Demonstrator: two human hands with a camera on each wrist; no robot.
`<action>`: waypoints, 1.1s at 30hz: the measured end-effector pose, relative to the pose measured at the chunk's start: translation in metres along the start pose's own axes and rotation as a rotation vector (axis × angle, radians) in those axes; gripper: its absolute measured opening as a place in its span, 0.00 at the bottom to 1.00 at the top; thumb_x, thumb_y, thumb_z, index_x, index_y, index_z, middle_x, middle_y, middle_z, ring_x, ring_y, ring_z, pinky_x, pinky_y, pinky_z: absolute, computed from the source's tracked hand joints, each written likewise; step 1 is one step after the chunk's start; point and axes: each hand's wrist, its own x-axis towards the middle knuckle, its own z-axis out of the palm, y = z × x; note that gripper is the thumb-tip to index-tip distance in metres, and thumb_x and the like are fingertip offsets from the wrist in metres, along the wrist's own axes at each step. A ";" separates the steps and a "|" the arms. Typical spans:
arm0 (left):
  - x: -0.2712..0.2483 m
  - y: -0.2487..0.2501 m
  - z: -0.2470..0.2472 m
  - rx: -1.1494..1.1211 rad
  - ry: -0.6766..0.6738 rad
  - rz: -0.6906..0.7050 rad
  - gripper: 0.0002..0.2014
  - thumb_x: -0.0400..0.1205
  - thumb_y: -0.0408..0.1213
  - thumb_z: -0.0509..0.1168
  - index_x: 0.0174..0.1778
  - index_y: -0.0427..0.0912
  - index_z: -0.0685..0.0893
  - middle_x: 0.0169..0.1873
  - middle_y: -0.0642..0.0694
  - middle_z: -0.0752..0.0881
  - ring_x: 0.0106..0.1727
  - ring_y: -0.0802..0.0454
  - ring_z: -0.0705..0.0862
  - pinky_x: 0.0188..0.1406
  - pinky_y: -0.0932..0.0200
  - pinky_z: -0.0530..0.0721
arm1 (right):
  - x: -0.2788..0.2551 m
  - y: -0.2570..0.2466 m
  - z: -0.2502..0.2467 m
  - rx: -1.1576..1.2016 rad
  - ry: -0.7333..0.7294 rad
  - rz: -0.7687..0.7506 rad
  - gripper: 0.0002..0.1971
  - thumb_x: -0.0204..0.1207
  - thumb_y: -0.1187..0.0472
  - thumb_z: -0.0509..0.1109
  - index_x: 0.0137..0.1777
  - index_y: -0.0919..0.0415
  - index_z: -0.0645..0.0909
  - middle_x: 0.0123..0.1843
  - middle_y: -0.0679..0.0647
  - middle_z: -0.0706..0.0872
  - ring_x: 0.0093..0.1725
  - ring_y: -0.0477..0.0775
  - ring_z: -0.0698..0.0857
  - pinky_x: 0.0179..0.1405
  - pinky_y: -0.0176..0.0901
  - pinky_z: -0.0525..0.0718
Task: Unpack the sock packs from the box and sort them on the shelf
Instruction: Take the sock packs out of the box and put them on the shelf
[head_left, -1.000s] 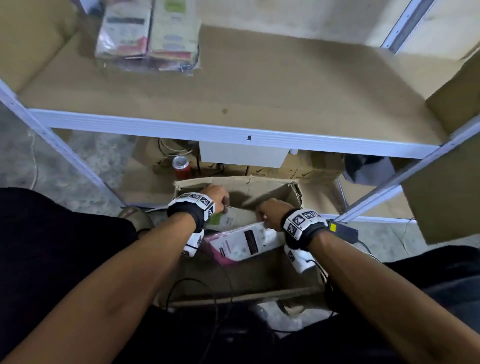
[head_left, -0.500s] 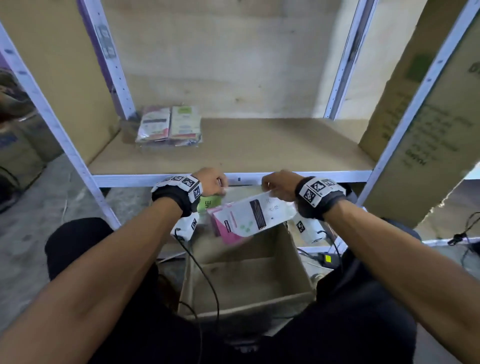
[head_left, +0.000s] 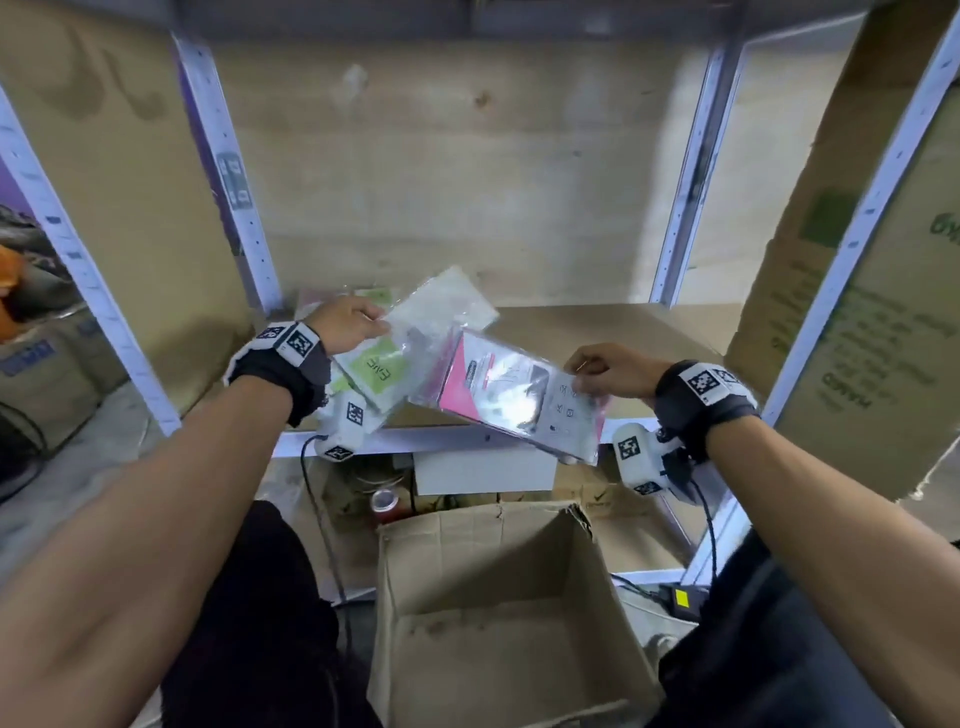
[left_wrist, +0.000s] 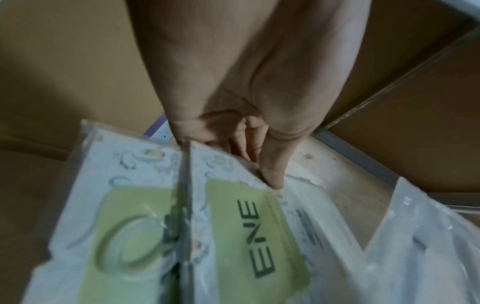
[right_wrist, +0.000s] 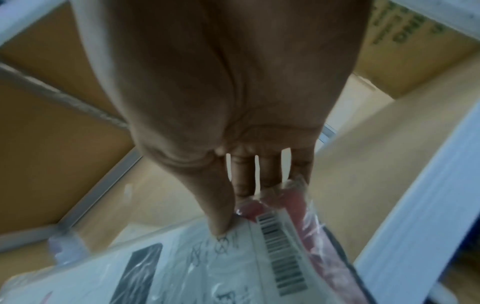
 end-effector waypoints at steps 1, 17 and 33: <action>0.008 -0.009 -0.002 -0.034 0.023 -0.025 0.19 0.84 0.37 0.71 0.67 0.31 0.83 0.63 0.35 0.85 0.63 0.41 0.83 0.65 0.52 0.77 | 0.007 0.004 0.002 0.082 0.020 0.011 0.06 0.80 0.72 0.71 0.52 0.63 0.81 0.41 0.55 0.88 0.42 0.57 0.85 0.38 0.43 0.85; 0.126 -0.124 -0.008 -0.222 0.364 -0.379 0.16 0.82 0.37 0.69 0.64 0.39 0.89 0.56 0.37 0.89 0.55 0.42 0.86 0.52 0.56 0.82 | 0.183 -0.037 0.077 0.956 -0.046 0.238 0.06 0.85 0.69 0.64 0.52 0.67 0.83 0.40 0.57 0.91 0.32 0.51 0.91 0.33 0.40 0.89; 0.179 -0.173 -0.027 -0.144 0.311 -0.551 0.15 0.85 0.33 0.65 0.65 0.30 0.85 0.63 0.32 0.86 0.63 0.35 0.86 0.54 0.48 0.82 | 0.294 -0.082 0.140 0.813 0.067 0.331 0.08 0.82 0.67 0.71 0.58 0.67 0.81 0.50 0.62 0.86 0.46 0.58 0.86 0.49 0.50 0.88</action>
